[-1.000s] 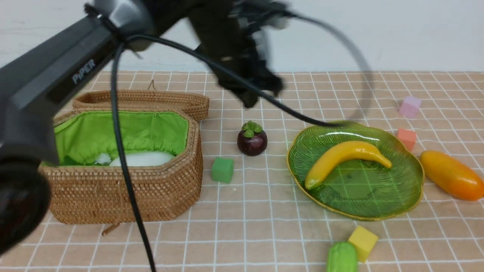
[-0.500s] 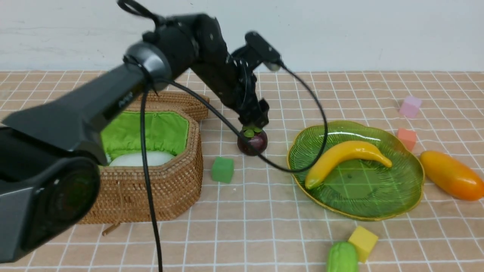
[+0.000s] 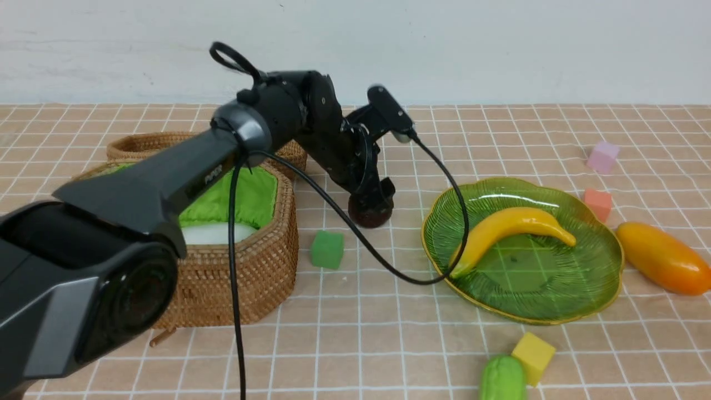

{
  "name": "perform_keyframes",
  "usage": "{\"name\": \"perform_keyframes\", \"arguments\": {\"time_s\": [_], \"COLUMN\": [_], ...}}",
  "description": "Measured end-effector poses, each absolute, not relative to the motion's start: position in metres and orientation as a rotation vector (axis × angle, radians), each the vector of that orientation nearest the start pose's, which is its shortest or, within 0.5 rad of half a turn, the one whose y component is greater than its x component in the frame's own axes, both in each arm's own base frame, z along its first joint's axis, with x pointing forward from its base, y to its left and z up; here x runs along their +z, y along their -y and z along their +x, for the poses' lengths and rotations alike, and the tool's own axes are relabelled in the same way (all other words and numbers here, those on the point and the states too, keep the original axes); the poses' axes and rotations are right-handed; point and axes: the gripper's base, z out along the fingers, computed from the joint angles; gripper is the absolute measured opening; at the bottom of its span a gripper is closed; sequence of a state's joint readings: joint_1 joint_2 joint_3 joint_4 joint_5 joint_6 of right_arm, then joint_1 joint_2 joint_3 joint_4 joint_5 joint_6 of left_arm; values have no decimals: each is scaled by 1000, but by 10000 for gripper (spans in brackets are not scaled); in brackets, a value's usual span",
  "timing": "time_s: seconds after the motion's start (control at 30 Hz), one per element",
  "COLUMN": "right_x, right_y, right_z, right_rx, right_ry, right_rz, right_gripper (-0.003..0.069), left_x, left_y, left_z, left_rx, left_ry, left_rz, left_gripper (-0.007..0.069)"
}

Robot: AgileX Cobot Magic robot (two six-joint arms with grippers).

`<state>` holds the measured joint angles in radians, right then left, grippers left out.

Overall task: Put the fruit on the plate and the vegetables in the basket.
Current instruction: Grab a mangosteen with your left arm and put it on the plate on the right

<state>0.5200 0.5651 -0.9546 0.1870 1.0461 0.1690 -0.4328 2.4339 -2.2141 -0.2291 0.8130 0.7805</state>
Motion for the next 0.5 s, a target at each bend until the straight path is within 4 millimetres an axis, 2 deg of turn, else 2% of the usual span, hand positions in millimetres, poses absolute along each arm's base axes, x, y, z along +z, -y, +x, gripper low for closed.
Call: {"name": "perform_keyframes", "arguments": {"time_s": [0.2,0.37,0.5], "right_x": [392,392,392], "right_y": [-48,-48,-47], "right_z": [53,53,53], "right_rx": [622,621,616], "right_ry": [-2175,-2179,-2178], "right_rz": [-382,-383,-384], "right_gripper": [238,237,237], "left_x": [183,183,185], "left_y": [242,241,241], "left_z": [490,490,491], "left_rx": [-112,-93,-90], "left_ry": [-2125,-2126,-2138], "left_rz": [1321,1316,1274], "left_gripper": [591,549,549]}}
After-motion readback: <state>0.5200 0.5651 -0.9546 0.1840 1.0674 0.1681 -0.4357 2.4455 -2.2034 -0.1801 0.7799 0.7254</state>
